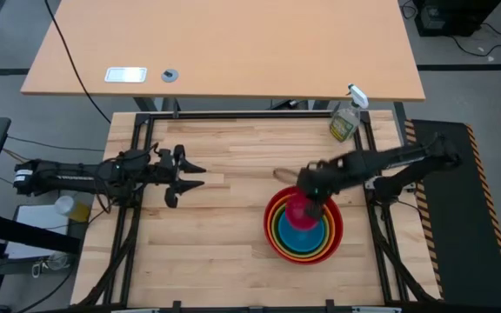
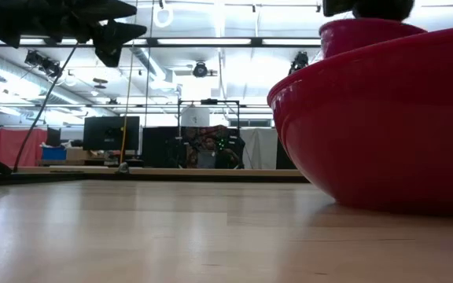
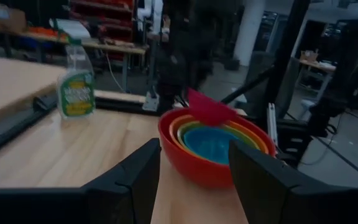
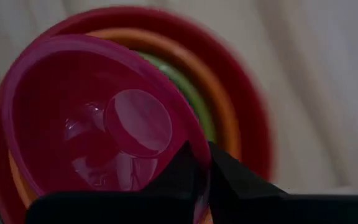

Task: Nest bowls inside each other
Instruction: Stack the red bowl on top of the blue bowl

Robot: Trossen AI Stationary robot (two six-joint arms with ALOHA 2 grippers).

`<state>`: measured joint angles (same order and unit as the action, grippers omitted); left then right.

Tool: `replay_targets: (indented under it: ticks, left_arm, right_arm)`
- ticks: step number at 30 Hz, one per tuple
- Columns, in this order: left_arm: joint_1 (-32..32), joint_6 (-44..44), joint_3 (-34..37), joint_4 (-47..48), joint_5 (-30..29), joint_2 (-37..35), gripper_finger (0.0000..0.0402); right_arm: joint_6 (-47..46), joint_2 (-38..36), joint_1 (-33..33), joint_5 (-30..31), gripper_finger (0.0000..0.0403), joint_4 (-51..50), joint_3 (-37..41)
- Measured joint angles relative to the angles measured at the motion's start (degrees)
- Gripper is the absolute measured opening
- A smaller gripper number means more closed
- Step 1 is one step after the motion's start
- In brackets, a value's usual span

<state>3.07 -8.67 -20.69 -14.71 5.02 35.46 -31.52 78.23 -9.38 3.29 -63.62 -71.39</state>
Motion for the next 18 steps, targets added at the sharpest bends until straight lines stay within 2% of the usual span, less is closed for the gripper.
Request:
replay_targets:
  ticks: [5, 10, 14, 18]
  left_arm:
    - [-0.62, 1.83, 0.01, -0.18, -2.63, -1.94, 0.0192]
    - [-1.19, 2.00, 0.03, 1.77, -2.65, -5.67, 0.0192]
    - [-1.42, 2.00, 0.03, 6.90, -2.65, -10.30, 0.0192]
    - [-1.44, 1.93, 0.02, 12.68, -2.65, -14.46, 0.0192]
  right_arm:
    - [-6.42, 4.63, -6.19, 2.44, 0.0030, 5.16, 4.72]
    - [-7.36, 11.80, -8.12, 1.25, 0.0047, 8.77, 6.77]
    - [-7.36, 15.33, -8.58, -1.38, 0.0084, 11.61, 6.74]
    - [-9.19, 15.24, -8.58, -2.39, 0.0138, 10.92, 6.74]
